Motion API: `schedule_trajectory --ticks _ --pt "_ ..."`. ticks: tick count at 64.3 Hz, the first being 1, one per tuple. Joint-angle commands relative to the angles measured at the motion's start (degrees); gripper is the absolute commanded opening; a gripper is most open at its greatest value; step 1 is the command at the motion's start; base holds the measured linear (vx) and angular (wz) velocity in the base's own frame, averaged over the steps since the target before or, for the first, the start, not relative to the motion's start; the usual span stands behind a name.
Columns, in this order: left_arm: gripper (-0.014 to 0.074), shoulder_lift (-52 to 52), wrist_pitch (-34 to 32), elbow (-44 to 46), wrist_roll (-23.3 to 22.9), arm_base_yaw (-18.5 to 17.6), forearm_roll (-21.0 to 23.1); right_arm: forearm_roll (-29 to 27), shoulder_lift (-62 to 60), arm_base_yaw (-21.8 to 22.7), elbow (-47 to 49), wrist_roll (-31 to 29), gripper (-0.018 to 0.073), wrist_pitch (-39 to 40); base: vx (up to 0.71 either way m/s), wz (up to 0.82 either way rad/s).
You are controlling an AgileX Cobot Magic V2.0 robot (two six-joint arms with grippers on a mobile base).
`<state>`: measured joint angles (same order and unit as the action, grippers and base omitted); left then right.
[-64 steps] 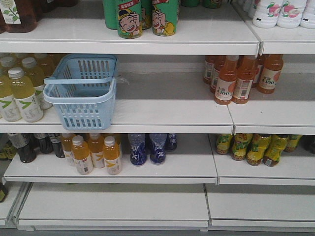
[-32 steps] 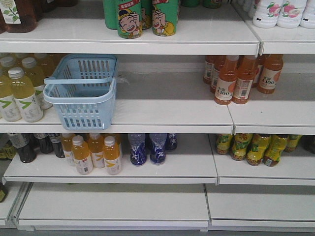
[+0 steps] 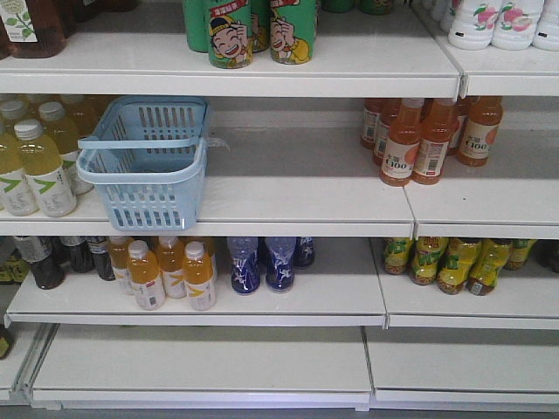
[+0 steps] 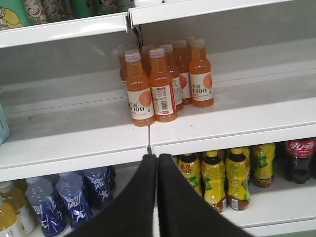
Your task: Place coke in basket with both arms
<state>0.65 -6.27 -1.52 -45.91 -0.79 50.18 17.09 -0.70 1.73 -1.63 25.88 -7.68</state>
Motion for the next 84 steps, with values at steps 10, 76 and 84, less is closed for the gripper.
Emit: schedule_trajectory --ticks 10,76,84 --pt "-0.0006 0.32 -0.2 13.71 -2.76 -0.52 -0.31 0.55 -0.64 0.36 -1.04 -0.41 -0.0006 4.02 0.0 0.0" --pt "-0.0006 -44.62 1.18 41.47 -1.96 -1.73 -16.22 0.55 -0.64 0.36 -1.04 -0.41 -0.0006 4.02 0.0 0.0" --pt "-0.0006 -50.98 -1.1 41.47 -1.96 -4.61 -17.52 0.55 -0.64 0.36 -1.04 -0.41 -0.0006 4.02 0.0 0.0"
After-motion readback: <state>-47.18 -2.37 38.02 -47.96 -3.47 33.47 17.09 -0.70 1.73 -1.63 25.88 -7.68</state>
